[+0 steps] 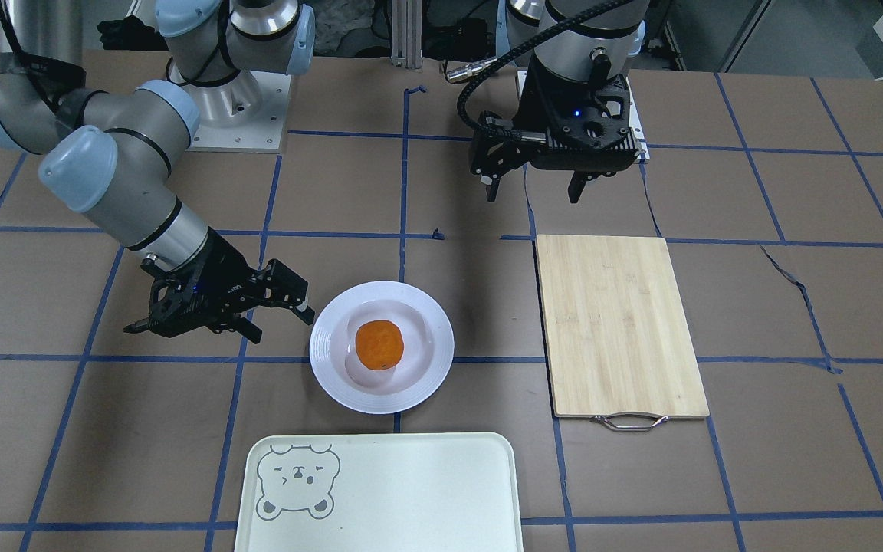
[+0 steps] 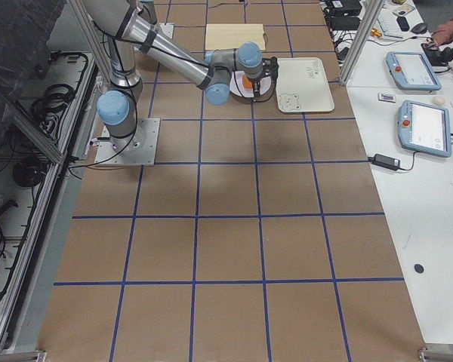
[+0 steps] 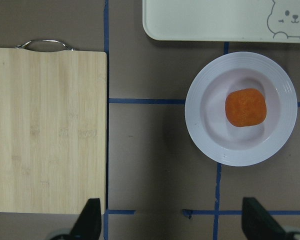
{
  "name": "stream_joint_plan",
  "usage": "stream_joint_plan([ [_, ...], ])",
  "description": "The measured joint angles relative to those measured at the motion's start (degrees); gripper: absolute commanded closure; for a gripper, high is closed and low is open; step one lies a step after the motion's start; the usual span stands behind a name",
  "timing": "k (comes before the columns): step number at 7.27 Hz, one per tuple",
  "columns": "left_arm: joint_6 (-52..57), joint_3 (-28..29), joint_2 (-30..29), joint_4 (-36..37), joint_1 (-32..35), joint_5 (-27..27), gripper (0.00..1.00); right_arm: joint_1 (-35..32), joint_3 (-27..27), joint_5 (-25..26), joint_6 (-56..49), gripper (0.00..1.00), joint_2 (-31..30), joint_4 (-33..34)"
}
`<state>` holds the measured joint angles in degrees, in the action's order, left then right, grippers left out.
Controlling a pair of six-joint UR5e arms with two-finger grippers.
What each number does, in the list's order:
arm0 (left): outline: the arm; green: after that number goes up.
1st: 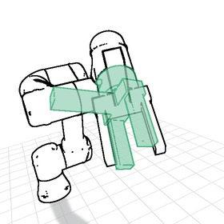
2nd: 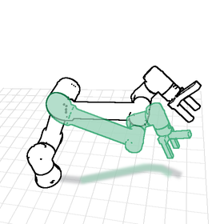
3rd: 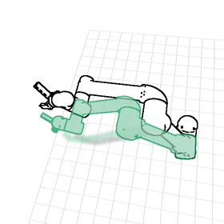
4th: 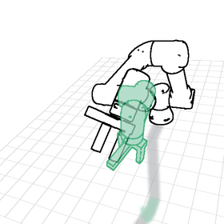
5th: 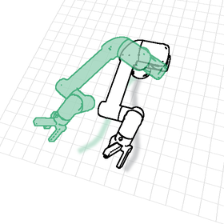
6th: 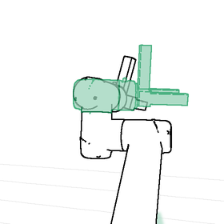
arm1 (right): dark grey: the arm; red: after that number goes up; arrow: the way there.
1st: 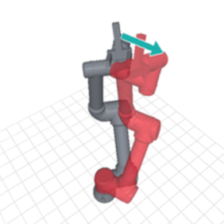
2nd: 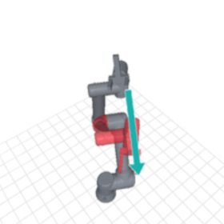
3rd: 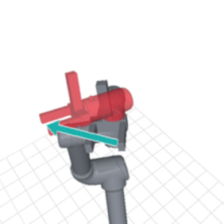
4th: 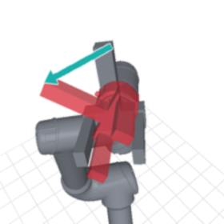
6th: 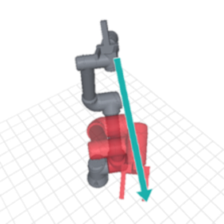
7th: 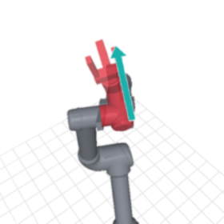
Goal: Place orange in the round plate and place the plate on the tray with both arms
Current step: 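Lower the right gripper to the plate rim nearest it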
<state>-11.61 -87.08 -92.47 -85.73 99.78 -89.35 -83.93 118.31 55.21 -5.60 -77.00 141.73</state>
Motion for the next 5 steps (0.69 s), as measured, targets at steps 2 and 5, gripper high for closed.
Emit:
stream_joint_plan([
  [2, 1.0, -1.17, 0.51, 3.69, -1.28, -0.02, 0.0, 0.96, 4.8, -5.48, -7.08, 0.0, 2.49, 4.71],
  [5, 1.15, -0.9, 0.88, 2.21, -1.64, -0.12, 0.0, 3.48, 7.28, -12.46, -14.46, 0.0, 7.87, 7.4],
])
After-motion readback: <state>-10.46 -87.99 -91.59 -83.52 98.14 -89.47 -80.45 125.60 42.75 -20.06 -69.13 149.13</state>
